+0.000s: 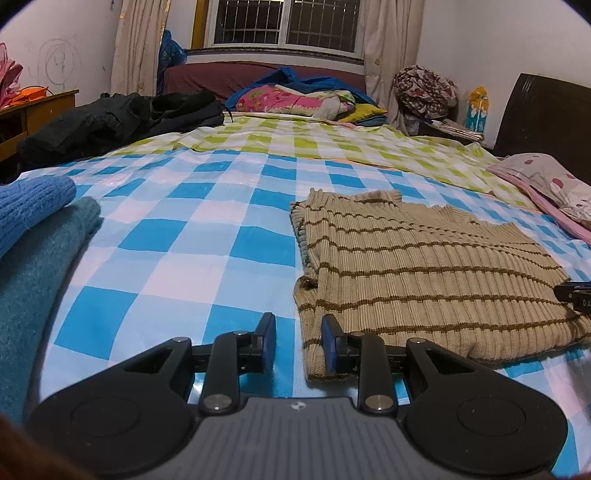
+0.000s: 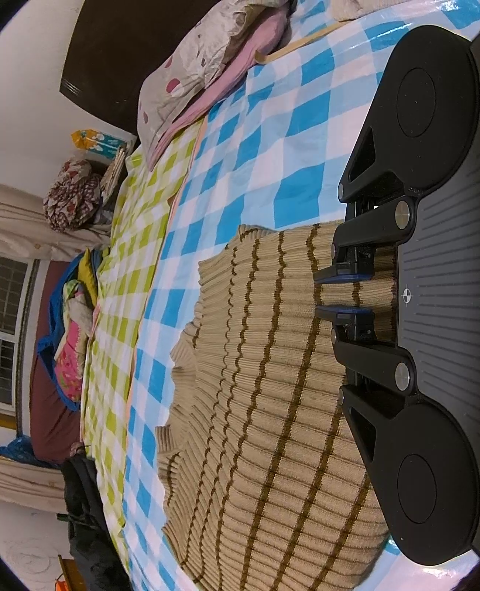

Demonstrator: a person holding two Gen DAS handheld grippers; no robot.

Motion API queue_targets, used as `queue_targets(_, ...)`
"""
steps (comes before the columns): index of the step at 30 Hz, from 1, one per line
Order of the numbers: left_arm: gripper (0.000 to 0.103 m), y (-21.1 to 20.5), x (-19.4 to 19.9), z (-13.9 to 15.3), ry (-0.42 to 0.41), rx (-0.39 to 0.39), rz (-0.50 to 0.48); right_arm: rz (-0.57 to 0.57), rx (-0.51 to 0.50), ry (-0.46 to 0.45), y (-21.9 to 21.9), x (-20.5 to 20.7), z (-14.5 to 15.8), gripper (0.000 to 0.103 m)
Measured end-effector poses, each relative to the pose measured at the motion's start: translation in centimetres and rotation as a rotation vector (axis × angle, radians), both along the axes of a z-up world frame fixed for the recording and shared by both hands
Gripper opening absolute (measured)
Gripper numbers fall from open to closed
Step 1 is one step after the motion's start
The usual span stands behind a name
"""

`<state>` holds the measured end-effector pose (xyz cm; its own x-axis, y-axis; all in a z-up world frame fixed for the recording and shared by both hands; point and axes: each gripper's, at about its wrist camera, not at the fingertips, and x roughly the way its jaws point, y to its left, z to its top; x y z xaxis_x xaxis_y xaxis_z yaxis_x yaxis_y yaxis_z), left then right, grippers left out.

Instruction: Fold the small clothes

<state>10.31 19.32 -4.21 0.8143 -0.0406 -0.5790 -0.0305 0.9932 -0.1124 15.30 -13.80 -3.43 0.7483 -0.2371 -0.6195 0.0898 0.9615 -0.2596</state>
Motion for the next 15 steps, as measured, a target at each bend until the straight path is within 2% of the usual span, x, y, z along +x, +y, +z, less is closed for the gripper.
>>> queue_targets(15, 0.035, -0.06, -0.08, -0.08, -0.003, 0.004, -0.004, 0.013, -0.035, -0.003, 0.43, -0.24, -0.63, 0.015)
